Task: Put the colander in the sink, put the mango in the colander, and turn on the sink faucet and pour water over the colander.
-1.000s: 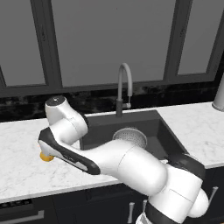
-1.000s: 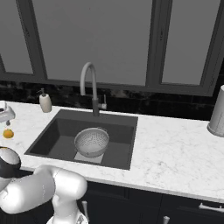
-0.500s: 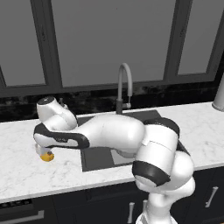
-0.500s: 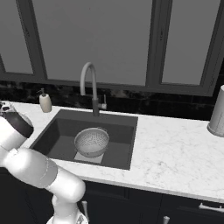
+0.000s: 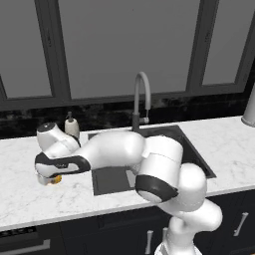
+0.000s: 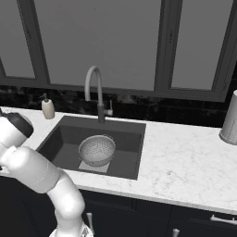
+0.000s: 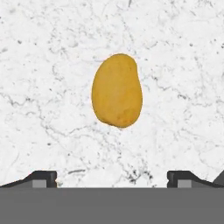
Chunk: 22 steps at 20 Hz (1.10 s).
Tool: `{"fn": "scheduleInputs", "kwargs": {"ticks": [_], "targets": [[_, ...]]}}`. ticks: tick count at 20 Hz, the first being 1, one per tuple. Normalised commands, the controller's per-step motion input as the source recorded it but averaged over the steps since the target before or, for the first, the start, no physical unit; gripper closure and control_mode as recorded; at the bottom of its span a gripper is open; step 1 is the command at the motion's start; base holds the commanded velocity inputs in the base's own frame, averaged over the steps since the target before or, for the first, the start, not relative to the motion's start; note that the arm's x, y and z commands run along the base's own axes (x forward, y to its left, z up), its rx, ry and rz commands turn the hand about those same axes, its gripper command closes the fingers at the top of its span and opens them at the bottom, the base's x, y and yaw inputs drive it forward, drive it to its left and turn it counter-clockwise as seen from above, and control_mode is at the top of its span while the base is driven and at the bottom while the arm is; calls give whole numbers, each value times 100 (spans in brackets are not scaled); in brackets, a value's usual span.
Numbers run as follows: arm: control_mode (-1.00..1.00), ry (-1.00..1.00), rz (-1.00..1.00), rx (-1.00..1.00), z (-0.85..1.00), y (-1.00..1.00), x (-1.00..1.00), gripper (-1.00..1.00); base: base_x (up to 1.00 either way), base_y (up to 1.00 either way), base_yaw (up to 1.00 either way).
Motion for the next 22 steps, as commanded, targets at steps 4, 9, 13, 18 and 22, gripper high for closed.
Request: {"fn": "scheduleInputs", "kwargs": {"ticks": [4,9,13,18,22], "targets": [[-100,2,0,-3,-12,41,23,-100,0,0,0],[-100,0,2,0,0,7,32,-100,0,0,0],[-100,0,4,0,-13,0,13,-100,0,0,0],[-100,0,6,0,-26,3,0,-100,0,0,0],[-100,0,7,0,-35,0,3,-100,0,0,0]]}}
